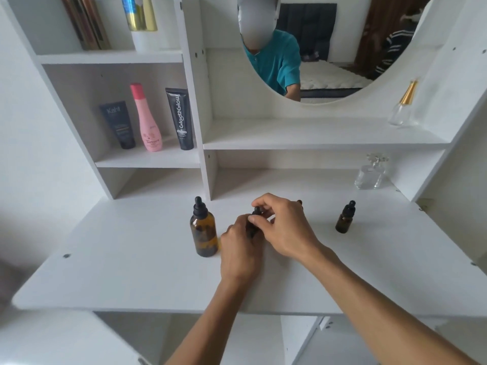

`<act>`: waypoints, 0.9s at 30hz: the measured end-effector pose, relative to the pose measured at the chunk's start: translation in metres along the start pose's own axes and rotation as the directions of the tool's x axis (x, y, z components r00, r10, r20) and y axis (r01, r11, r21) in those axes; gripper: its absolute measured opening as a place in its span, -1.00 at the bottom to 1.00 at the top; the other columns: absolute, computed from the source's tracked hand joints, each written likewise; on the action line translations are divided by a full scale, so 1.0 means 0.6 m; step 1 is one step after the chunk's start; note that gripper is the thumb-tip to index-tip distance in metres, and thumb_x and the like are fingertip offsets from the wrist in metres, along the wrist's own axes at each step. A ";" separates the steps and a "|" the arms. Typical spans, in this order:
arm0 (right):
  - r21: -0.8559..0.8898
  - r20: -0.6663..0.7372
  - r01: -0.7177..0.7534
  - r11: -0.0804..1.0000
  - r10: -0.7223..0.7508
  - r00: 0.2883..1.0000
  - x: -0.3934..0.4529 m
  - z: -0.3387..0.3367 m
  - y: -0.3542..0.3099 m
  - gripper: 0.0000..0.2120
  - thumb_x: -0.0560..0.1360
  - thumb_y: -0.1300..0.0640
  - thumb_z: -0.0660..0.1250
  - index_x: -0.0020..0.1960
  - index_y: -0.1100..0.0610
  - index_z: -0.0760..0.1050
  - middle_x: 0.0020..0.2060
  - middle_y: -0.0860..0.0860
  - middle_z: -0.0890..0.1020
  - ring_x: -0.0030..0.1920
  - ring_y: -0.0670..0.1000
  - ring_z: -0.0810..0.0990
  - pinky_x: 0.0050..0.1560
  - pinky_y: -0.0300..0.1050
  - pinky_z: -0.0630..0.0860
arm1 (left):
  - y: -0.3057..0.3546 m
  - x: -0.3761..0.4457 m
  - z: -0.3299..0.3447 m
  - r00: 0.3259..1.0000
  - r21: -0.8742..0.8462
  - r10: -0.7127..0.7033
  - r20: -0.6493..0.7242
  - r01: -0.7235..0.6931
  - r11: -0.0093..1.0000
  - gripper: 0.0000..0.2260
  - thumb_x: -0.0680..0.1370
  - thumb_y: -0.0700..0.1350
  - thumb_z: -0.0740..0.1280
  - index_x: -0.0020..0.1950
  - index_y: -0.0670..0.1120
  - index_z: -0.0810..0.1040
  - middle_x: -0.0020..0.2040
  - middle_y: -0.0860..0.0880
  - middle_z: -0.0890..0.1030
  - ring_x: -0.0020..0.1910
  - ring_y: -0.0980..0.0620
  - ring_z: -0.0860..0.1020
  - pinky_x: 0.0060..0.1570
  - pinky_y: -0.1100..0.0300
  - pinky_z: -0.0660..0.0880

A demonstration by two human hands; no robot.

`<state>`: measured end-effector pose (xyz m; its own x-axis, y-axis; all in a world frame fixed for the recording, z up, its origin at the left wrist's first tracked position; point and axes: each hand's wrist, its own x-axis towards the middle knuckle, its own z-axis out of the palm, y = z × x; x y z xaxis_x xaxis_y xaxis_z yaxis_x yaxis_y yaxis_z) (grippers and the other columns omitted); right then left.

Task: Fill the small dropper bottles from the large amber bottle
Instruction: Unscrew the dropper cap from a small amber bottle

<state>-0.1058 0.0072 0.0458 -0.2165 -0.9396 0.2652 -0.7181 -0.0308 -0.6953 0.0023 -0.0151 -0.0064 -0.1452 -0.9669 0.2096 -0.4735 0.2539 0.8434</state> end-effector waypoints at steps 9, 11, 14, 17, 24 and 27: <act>-0.057 0.063 -0.030 0.998 0.033 0.997 0.002 -0.014 -0.008 -0.79 0.52 0.21 0.43 0.14 0.05 0.62 -0.10 -0.08 0.68 -0.04 -0.06 0.60 0.14 -0.20 0.51 | -0.002 0.002 -0.001 0.999 0.018 0.029 0.038 -0.029 0.999 -0.89 0.49 -0.07 0.30 -0.03 0.01 0.58 -0.21 0.05 0.67 -0.18 -0.03 0.59 -0.19 0.03 0.56; -0.075 0.094 -0.031 0.997 0.038 0.995 0.001 -0.020 -0.010 -0.77 0.52 0.19 0.43 0.17 0.03 0.60 -0.05 -0.07 0.68 0.01 -0.07 0.61 0.12 -0.22 0.49 | 0.000 -0.001 -0.002 0.998 0.010 0.037 0.041 -0.038 0.999 -0.89 0.50 -0.08 0.31 -0.02 0.00 0.60 -0.21 0.06 0.67 -0.18 -0.01 0.59 -0.21 0.07 0.55; -0.126 0.075 -0.011 0.992 0.021 0.997 0.000 -0.024 -0.014 -0.79 0.49 0.09 0.47 0.12 0.07 0.62 -0.05 -0.05 0.69 -0.02 -0.05 0.62 0.03 -0.18 0.52 | -0.002 -0.002 -0.001 0.999 0.013 0.036 0.027 -0.036 0.999 -0.90 0.50 -0.07 0.33 -0.02 -0.02 0.60 -0.20 0.06 0.67 -0.18 -0.01 0.60 -0.22 0.09 0.54; -0.135 0.087 -0.024 0.991 0.036 0.996 0.002 -0.029 -0.020 -0.81 0.50 0.12 0.46 0.10 0.08 0.63 -0.07 -0.02 0.69 0.00 0.00 0.62 0.09 -0.06 0.57 | -0.002 -0.003 -0.002 0.998 0.007 0.051 0.026 -0.051 0.999 -0.87 0.51 -0.06 0.36 0.02 -0.03 0.61 -0.16 0.08 0.68 -0.17 0.05 0.60 -0.19 0.13 0.54; -0.210 0.144 0.004 0.978 0.027 0.989 0.005 -0.040 -0.033 -0.78 0.51 0.13 0.46 0.14 0.11 0.60 -0.04 -0.01 0.66 0.00 0.04 0.62 0.09 0.01 0.59 | -0.004 -0.004 0.000 0.998 0.009 0.066 0.016 -0.066 0.998 -0.86 0.52 -0.10 0.39 0.06 -0.05 0.62 -0.12 0.05 0.69 -0.14 0.01 0.61 -0.16 0.13 0.54; -0.197 0.182 -0.007 0.980 0.043 0.982 0.007 -0.044 -0.032 -0.75 0.52 0.25 0.40 0.18 0.09 0.59 -0.03 -0.02 0.65 0.06 0.02 0.61 0.14 -0.01 0.58 | -0.002 -0.005 -0.002 0.996 0.012 0.082 0.020 -0.082 0.997 -0.86 0.52 -0.11 0.40 0.07 -0.06 0.62 -0.11 0.05 0.70 -0.13 0.04 0.61 -0.17 0.18 0.51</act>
<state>-0.1106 0.0131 0.0778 -0.1236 -0.9863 0.1092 -0.8326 0.0432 -0.5522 0.0041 -0.0123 -0.0075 -0.2007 -0.9422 0.2685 -0.4704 0.3331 0.8172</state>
